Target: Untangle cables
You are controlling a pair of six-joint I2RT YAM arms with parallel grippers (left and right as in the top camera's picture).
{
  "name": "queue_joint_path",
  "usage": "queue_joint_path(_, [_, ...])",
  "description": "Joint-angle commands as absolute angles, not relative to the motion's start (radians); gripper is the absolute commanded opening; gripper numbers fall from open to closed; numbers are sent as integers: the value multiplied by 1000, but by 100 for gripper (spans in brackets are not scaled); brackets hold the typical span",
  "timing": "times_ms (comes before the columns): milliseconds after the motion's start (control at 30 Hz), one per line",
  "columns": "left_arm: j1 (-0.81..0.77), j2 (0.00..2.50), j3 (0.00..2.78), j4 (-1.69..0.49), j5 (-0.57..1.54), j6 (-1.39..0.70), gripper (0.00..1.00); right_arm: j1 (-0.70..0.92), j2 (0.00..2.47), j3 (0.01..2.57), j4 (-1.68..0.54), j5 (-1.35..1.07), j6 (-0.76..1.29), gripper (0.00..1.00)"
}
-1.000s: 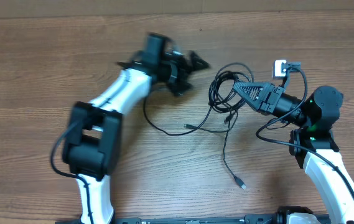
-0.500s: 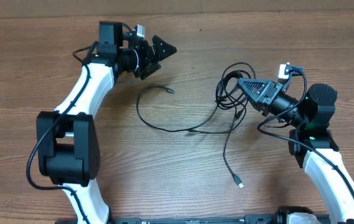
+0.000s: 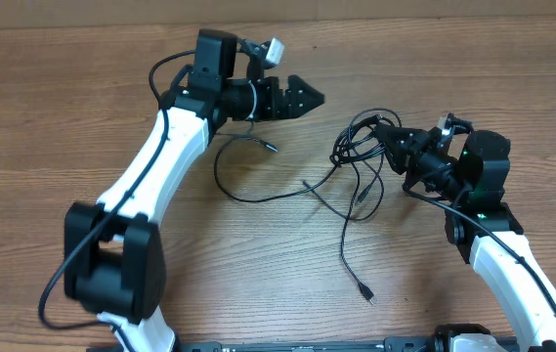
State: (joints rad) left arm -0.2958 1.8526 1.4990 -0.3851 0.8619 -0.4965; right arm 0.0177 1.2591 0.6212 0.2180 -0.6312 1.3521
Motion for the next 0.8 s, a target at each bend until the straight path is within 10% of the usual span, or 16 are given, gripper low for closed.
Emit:
queue_joint_path(0, [-300,1777,1508,-424,882,-856,100,23,1259,636,230,-577,1277,4])
queue_joint_path(767, [-574,1778,1508,-643,691,-1781,100,23,1258,636,206,-562,1282,4])
